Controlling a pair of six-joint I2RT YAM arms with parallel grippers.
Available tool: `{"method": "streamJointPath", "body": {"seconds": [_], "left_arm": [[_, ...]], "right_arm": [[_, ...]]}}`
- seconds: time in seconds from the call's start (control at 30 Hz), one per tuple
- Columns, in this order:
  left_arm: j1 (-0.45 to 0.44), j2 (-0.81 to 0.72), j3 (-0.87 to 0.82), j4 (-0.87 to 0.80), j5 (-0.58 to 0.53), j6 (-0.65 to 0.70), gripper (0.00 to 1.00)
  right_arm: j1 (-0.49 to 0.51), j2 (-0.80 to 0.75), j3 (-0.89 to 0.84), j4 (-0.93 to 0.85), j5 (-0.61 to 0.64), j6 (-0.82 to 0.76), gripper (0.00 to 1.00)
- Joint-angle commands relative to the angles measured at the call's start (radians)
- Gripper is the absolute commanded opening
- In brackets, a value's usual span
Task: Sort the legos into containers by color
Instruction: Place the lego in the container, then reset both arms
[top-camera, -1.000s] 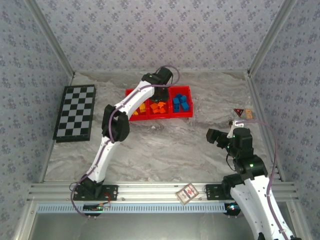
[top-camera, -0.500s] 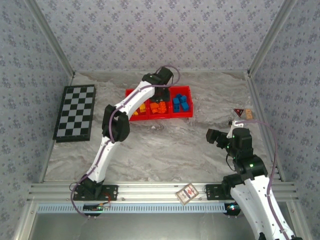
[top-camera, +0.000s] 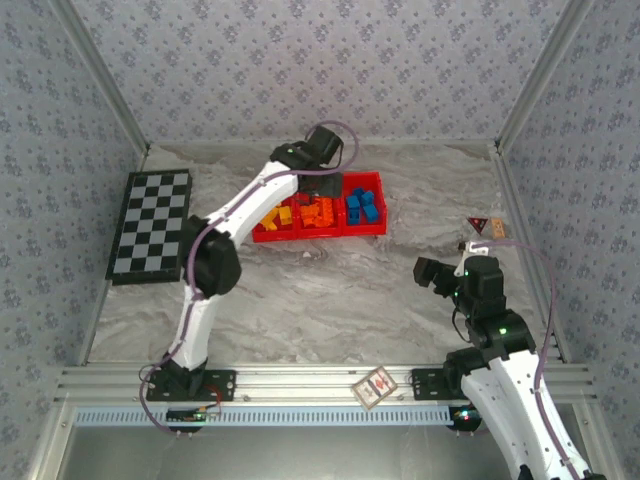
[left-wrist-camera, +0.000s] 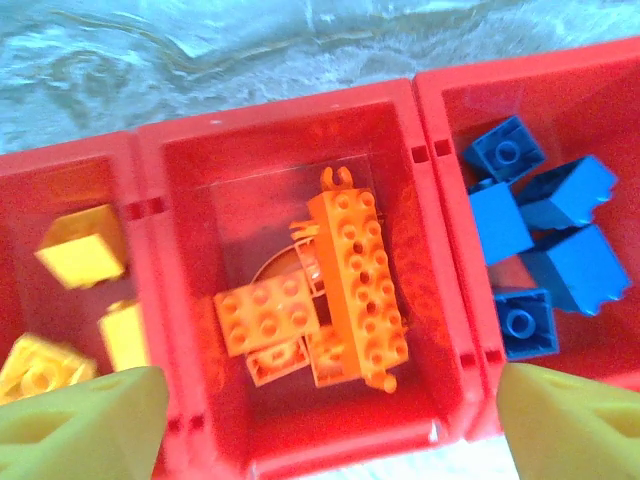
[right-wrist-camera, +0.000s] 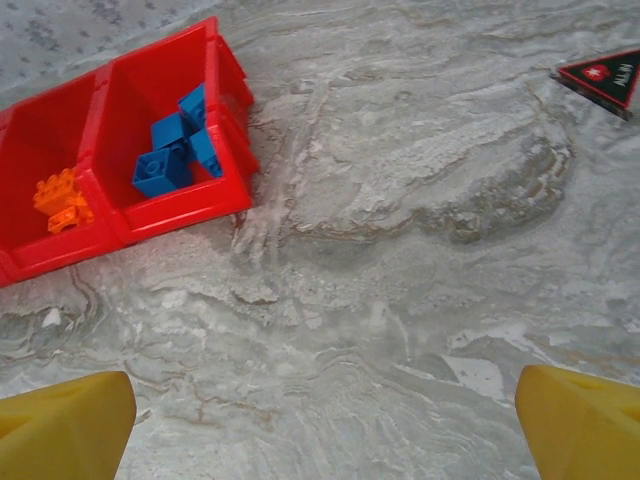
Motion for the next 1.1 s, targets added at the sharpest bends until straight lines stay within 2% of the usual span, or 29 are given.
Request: {"method": "streamJointPath", "body": {"seconds": [0.0, 0.13, 0.23, 0.33, 0.43, 0.5, 0.6, 0.73, 0.87, 1.0, 1.03, 1.07], "left_arm": [[0.011, -0.188, -0.135, 0.123, -0.043, 0.010, 0.98], [0.030, -0.398, -0.390, 0.299, -0.077, 0.015, 1.00], [0.095, -0.540, -0.568, 0.396, -0.102, -0.045, 1.00], [0.166, -0.675, -0.765, 0.533, -0.105, -0.041, 1.00], [0.200, -0.825, -0.997, 0.741, -0.105, 0.076, 1.00], [0.205, -0.930, -1.161, 0.893, -0.107, 0.197, 1.00], [0.211, -1.071, -1.356, 1.041, -0.129, 0.289, 1.00], [0.245, -1.187, -1.505, 1.103, -0.171, 0.338, 1.00], [0.279, -1.227, -1.607, 1.129, -0.236, 0.379, 1.00], [0.305, -1.260, -1.700, 1.208, -0.248, 0.408, 1.00], [0.312, -1.267, -1.719, 1.228, -0.253, 0.416, 1.00], [0.319, -1.271, -1.732, 1.239, -0.259, 0.422, 1.00]], "right_arm": [[0.004, -0.007, 0.011, -0.057, 0.091, 0.032, 1.00], [-0.007, -0.004, 0.022, -0.053, 0.135, 0.055, 1.00], [-0.014, 0.010, 0.021, 0.004, 0.122, 0.071, 1.00], [-0.019, 0.068, 0.013, 0.092, 0.114, 0.102, 1.00], [-0.019, 0.170, 0.011, 0.211, 0.120, 0.042, 1.00], [-0.021, 0.262, 0.016, 0.283, 0.167, -0.030, 1.00], [-0.022, 0.409, 0.035, 0.385, 0.251, -0.128, 1.00], [-0.037, 0.568, 0.013, 0.657, 0.278, -0.237, 1.00], [-0.065, 0.761, -0.011, 0.918, 0.325, -0.353, 1.00], [-0.095, 0.937, -0.056, 1.111, 0.335, -0.394, 1.00], [-0.102, 0.968, -0.065, 1.193, 0.346, -0.452, 1.00], [-0.095, 0.965, -0.043, 1.129, 0.342, -0.419, 1.00]]}}
